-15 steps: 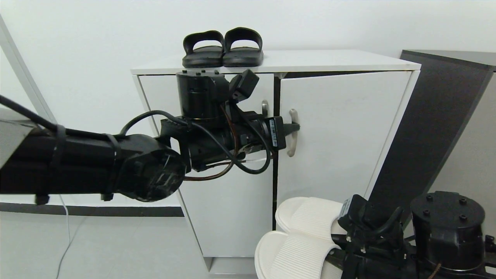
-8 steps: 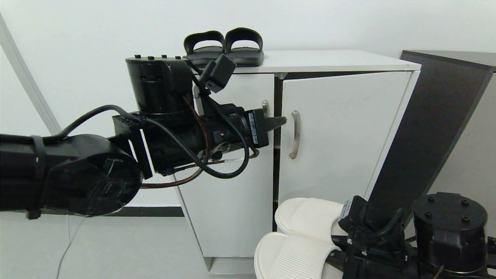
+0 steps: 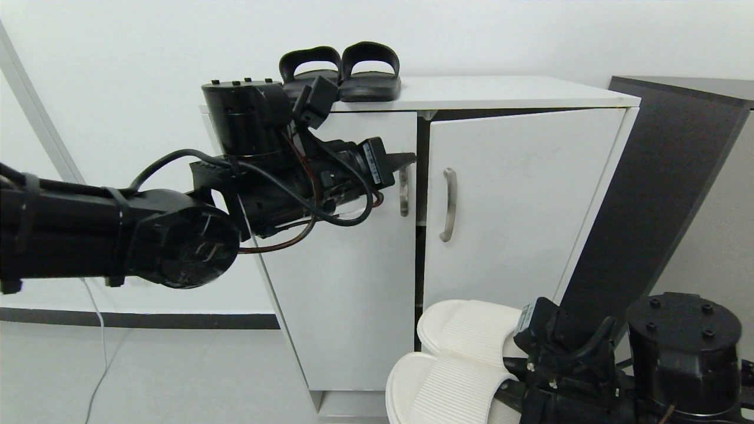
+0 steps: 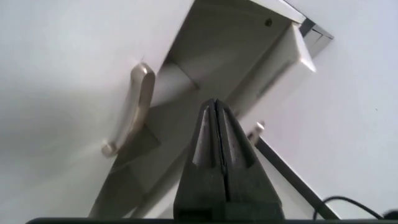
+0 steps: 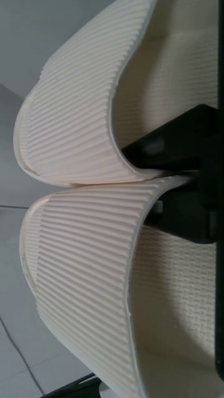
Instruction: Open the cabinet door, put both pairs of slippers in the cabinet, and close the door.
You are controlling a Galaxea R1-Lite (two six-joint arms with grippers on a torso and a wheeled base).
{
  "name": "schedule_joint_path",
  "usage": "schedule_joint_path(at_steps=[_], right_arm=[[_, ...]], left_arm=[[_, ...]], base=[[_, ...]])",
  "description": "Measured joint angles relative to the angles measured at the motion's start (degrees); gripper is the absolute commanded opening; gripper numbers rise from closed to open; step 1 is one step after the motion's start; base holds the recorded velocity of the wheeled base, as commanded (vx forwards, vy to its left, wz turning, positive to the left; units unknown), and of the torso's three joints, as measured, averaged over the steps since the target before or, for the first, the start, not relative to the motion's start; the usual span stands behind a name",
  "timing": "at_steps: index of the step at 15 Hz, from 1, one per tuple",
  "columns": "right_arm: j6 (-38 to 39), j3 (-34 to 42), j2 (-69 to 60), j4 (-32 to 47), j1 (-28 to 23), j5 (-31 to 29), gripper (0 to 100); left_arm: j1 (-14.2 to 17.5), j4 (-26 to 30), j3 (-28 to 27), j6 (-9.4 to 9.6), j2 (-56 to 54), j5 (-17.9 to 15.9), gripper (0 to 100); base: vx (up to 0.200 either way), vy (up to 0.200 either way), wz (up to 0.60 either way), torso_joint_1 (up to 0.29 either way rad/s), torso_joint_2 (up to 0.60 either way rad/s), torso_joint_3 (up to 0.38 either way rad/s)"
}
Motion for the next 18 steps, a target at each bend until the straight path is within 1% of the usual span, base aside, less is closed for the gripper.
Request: schedule_joint_path(at_steps=[5, 9, 11, 12, 15, 17, 18], right_arm=[[-0.04, 0.06, 0.22, 0.05, 0.21, 0.02, 0], [-0.06, 0.15, 0.26, 0.27, 0.43, 0.0, 0], [-0.09, 0.23, 0.3, 0.2, 0.76, 0.02, 0], [-0.09, 0.33, 0.35, 0.28, 0.84, 0.05, 0], [-0.71, 0.34, 0.33, 0.22, 1.57, 0.0, 0], [-1.04, 0.5, 0.3, 0.2, 1.72, 0.02, 0], [-1.05, 0.5, 0.3, 0.16, 1.69, 0.0, 0]], left_arm=[[-0.89, 0.06, -4.72, 0.0, 4.83, -0.02, 0], [-2.1, 0.13, -5.23, 0.02, 6.18, 0.6, 0], [-4.11, -0.13, -3.89, 0.27, 5.52, 1.37, 0], [-5.63, -0.27, -2.65, 0.62, 4.67, 1.58, 0], [-9.9, -0.3, -0.33, 3.28, 2.24, 1.76, 0], [-10.81, -0.63, 0.0, 3.64, 1.48, 1.85, 0], [-10.7, -0.93, 0.22, 3.67, 1.28, 1.89, 0]], base=[[0.0, 0.0, 0.0, 0.0, 0.0, 0.0], [-0.2, 0.0, 0.0, 0.004, 0.0, 0.002], [-0.2, 0.0, 0.0, -0.005, 0.0, 0.002], [-0.2, 0.0, 0.0, -0.002, 0.01, 0.002], [-0.2, 0.0, 0.0, 0.002, 0.0, -0.001], [0.0, 0.0, 0.0, 0.0, 0.0, 0.0], [0.0, 0.0, 0.0, 0.0, 0.0, 0.0]])
